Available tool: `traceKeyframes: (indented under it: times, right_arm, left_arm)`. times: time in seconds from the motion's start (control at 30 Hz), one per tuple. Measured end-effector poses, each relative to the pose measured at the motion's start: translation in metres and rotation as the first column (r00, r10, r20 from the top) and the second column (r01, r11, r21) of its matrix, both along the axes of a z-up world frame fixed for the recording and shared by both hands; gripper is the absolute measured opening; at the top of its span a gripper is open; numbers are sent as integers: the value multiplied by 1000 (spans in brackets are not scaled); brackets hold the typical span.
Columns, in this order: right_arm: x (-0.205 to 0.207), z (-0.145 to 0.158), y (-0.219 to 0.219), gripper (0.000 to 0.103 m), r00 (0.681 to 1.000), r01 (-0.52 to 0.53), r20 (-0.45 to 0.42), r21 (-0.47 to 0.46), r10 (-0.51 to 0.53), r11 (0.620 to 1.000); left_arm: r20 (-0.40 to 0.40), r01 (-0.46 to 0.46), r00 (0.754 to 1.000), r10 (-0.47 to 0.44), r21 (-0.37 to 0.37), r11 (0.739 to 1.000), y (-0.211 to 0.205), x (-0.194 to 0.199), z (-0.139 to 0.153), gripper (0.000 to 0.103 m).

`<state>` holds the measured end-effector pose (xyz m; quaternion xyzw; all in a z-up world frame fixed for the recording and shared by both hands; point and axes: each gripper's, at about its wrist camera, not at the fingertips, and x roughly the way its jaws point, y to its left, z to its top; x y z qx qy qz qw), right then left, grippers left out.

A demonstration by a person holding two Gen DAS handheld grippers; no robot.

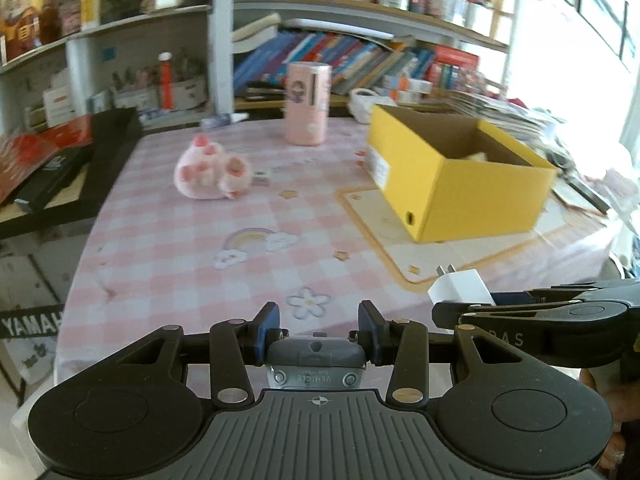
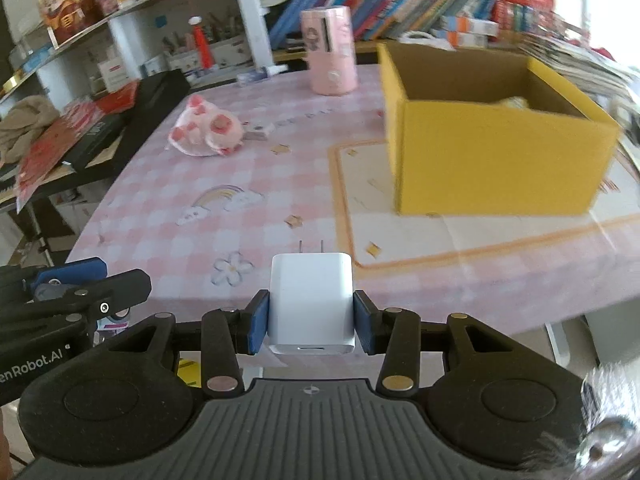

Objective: Organize objects
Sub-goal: 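Lift the toy car and charger and carry both toward the yellow box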

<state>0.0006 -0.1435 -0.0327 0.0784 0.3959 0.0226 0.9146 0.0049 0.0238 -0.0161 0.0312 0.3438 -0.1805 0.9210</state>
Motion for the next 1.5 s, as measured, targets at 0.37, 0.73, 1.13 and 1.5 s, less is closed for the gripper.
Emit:
traceKeyframes:
  times: [0.37, 0.73, 1.13, 1.5]
  right_arm:
    - [-33, 2, -33, 41, 988, 154, -11, 5, -154, 988]
    - [-52, 5, -71, 41, 961, 278, -5, -6, -278, 961]
    - [-40, 10, -104, 41, 945, 326, 5, -6, -326, 945]
    - [-10, 24, -137, 41, 944, 325, 59, -19, -324, 945]
  left_arm:
    - [11, 126, 992, -126, -6, 992, -30, -6, 2, 41]
    - [26, 243, 970, -242, -13, 970, -71, 0, 4, 41]
    - [53, 276, 960, -276, -3, 961, -102, 18, 7, 42]
    - [132, 288, 949, -287, 9, 957, -138, 44, 21, 42]
